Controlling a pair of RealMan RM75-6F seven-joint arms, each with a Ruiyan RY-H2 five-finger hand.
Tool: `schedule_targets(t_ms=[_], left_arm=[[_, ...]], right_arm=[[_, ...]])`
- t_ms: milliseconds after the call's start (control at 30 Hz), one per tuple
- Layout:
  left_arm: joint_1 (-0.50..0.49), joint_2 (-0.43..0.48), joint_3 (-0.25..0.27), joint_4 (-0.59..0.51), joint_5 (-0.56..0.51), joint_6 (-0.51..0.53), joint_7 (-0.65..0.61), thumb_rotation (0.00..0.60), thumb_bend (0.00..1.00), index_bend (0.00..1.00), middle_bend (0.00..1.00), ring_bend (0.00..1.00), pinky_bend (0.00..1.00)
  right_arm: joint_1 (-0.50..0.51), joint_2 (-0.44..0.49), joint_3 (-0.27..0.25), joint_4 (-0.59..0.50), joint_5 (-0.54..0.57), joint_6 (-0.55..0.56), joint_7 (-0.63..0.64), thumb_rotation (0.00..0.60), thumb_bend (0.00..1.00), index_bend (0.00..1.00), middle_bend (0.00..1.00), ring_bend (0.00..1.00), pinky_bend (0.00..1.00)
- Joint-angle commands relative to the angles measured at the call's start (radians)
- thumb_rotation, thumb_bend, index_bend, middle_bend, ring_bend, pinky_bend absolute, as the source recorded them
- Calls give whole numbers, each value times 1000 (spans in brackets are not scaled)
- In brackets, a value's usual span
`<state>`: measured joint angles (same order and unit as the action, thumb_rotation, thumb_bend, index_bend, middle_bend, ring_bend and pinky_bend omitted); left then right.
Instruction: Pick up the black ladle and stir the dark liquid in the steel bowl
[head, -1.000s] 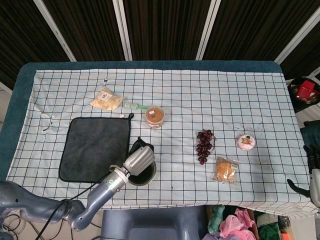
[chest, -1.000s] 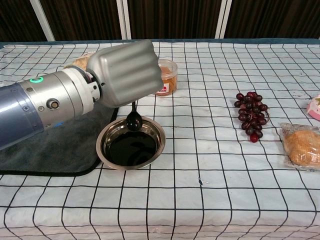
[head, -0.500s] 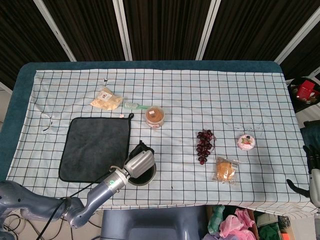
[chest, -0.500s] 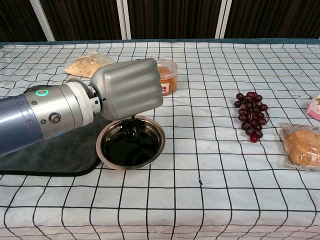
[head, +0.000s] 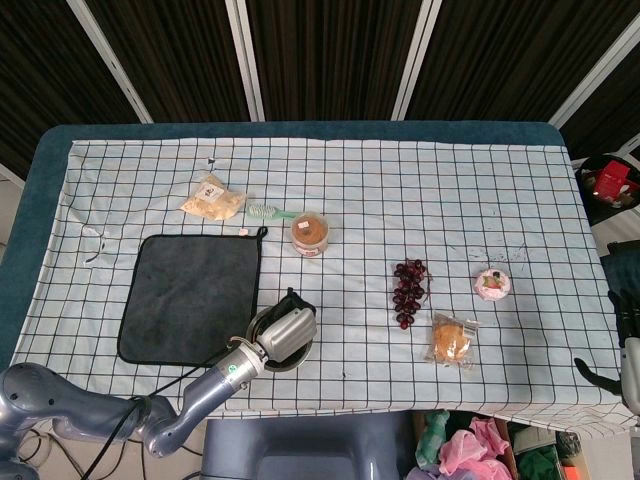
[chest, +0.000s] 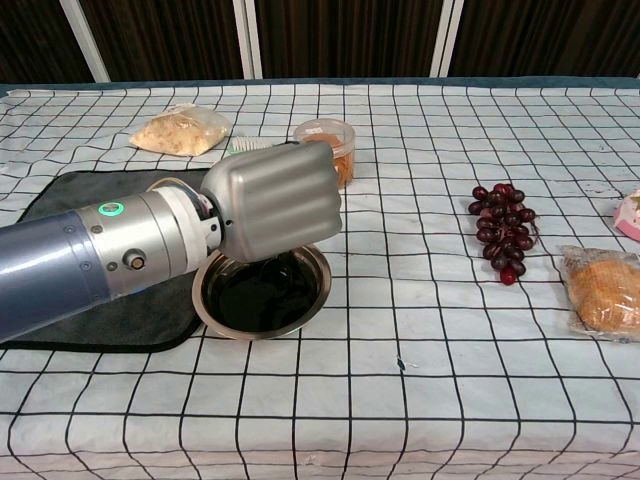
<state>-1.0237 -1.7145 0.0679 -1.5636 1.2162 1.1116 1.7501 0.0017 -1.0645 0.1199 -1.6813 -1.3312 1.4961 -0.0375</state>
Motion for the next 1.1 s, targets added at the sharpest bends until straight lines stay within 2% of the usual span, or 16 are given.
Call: schedule_targets(t_ms=[33, 333, 567, 833, 1100], left_arm=[[-2, -10, -2, 7, 1, -6, 3, 600, 472, 672, 1000, 990, 970], [-2, -45, -20, 14, 11, -12, -20, 600, 472, 676, 1000, 990, 970], [4, -41, -15, -33, 40, -20, -72, 600, 473, 684, 1000, 993, 973], [34, 26, 24, -120, 97, 15, -91, 600, 473, 684, 1000, 993, 973], [73, 100, 66, -162, 128, 34, -115, 600, 472, 687, 1000, 993, 973]], right_arm=[[0, 0, 0, 0, 0, -1, 1, 600, 115, 32, 9, 63, 217], [-2, 3, 1, 1, 0, 0, 12, 600, 115, 32, 8, 63, 217], [-2, 4, 3, 2, 1, 0, 13, 600, 114, 32, 9, 63, 217], [-1, 3, 2, -1, -3, 1, 10, 600, 115, 32, 8, 63, 217], [-1, 1, 1, -4, -4, 1, 1, 600, 115, 32, 8, 63, 217]])
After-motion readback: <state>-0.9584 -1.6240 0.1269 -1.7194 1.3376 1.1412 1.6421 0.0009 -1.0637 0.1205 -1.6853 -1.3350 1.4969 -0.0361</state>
